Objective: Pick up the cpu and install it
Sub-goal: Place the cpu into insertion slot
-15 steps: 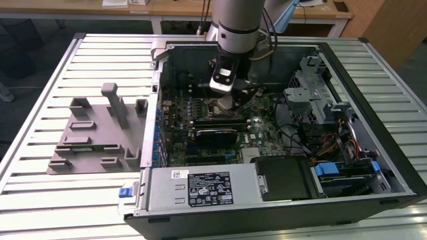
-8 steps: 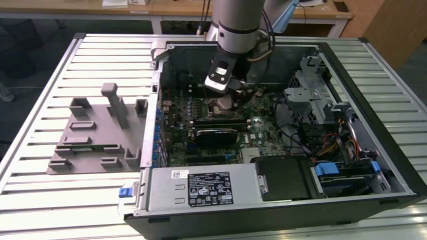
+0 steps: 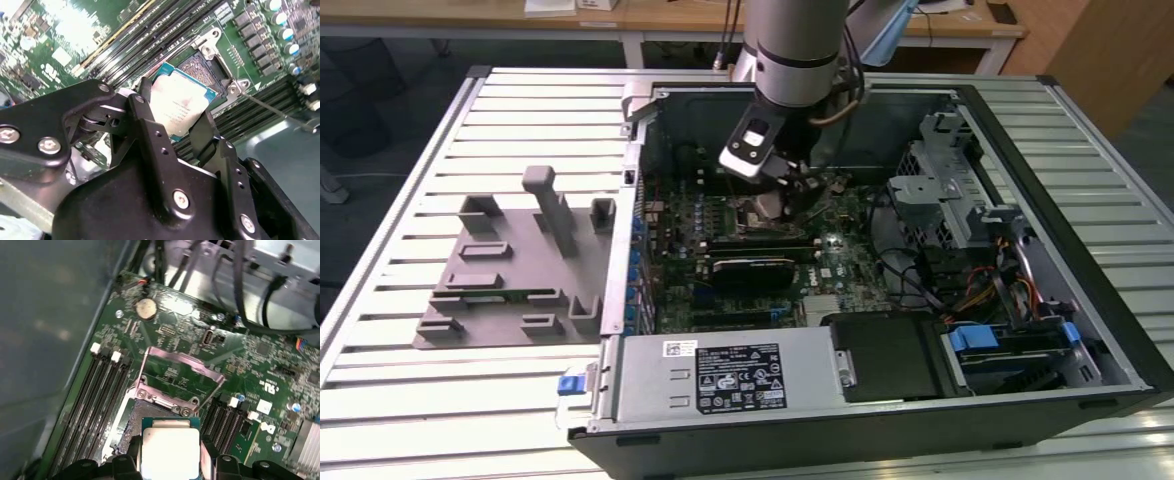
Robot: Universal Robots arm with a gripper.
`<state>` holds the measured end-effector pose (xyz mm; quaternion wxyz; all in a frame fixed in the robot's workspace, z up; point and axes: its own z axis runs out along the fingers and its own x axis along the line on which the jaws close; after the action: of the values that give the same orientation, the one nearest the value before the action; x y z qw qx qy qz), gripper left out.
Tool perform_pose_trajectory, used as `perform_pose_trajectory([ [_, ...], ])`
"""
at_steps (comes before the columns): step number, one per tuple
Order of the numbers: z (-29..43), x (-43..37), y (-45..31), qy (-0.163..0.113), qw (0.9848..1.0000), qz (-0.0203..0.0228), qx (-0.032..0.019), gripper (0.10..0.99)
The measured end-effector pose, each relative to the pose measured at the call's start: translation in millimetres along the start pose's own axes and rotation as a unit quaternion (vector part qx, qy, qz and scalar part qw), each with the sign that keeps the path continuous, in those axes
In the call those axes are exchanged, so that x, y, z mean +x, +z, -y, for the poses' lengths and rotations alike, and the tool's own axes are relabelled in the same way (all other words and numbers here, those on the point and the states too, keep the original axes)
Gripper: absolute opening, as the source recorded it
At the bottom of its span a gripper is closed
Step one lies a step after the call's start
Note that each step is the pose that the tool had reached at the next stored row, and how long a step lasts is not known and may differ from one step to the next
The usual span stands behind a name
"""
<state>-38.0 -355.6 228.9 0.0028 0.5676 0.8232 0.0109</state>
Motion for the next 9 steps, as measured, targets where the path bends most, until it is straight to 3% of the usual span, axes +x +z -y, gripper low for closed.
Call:
perform_pose_trajectory([
  [5,0.0,0.0,0.3,0.045,0.9990,0.0010,-0.0004,0.545],
  [9,0.0,0.0,0.7,0.082,0.9967,0.0017,-0.0007,0.545],
])
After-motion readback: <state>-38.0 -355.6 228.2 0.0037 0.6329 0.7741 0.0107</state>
